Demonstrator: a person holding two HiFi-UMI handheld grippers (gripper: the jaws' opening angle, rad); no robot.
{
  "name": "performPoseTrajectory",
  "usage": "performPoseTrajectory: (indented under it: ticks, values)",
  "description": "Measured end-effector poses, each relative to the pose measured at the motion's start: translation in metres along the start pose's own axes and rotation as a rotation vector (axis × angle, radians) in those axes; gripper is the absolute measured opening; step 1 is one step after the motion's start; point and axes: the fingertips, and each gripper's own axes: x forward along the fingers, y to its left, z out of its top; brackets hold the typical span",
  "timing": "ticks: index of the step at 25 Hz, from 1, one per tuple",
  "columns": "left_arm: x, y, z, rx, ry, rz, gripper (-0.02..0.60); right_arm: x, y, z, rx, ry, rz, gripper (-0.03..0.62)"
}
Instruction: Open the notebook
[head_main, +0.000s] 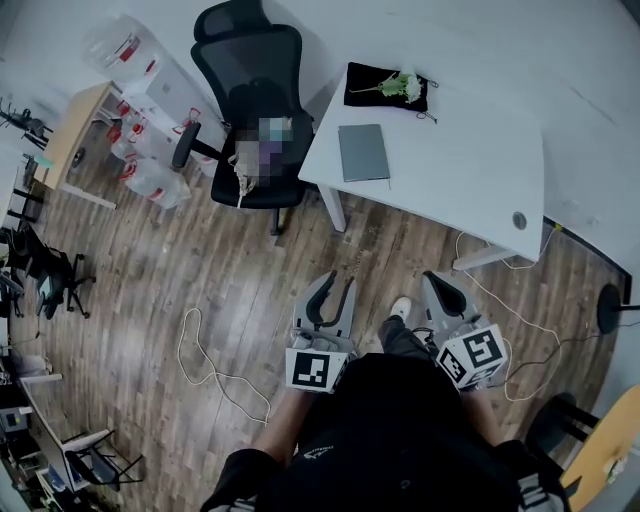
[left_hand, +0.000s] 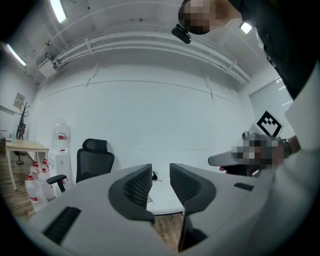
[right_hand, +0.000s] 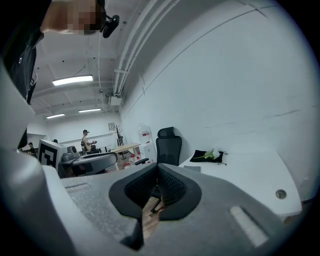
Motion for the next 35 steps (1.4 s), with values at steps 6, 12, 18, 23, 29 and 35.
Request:
performPoseTrajectory:
  ticks: [6, 12, 18, 23, 29, 35]
  values:
    - [0.050, -0.008, -0.003, 0.016, 0.029, 0.056, 0.110, 0.020, -0.043, 0.016, -0.015, 0.024, 0.074, 0.005]
    - [0.102, -0.024, 0.002, -0.009, -0.008, 0.104, 0.110, 0.035, -0.087, 0.028, -0.042, 0.040, 0.136, 0.005]
    - [0.136, -0.038, -0.005, 0.005, 0.015, 0.123, 0.110, 0.036, -0.120, 0.039, -0.052, 0.042, 0.175, 0.005]
    - [0.148, -0.037, -0.022, 0.025, 0.080, 0.137, 0.110, 0.037, -0.140, 0.034, -0.008, 0.046, 0.158, 0.005]
    - [0.163, -0.027, -0.027, 0.037, 0.097, 0.141, 0.110, 0.045, -0.151, 0.031, -0.004, 0.059, 0.155, 0.005]
    - [0.183, -0.004, -0.042, 0.014, 0.116, 0.127, 0.110, 0.068, -0.163, 0.033, 0.005, 0.066, 0.106, 0.005]
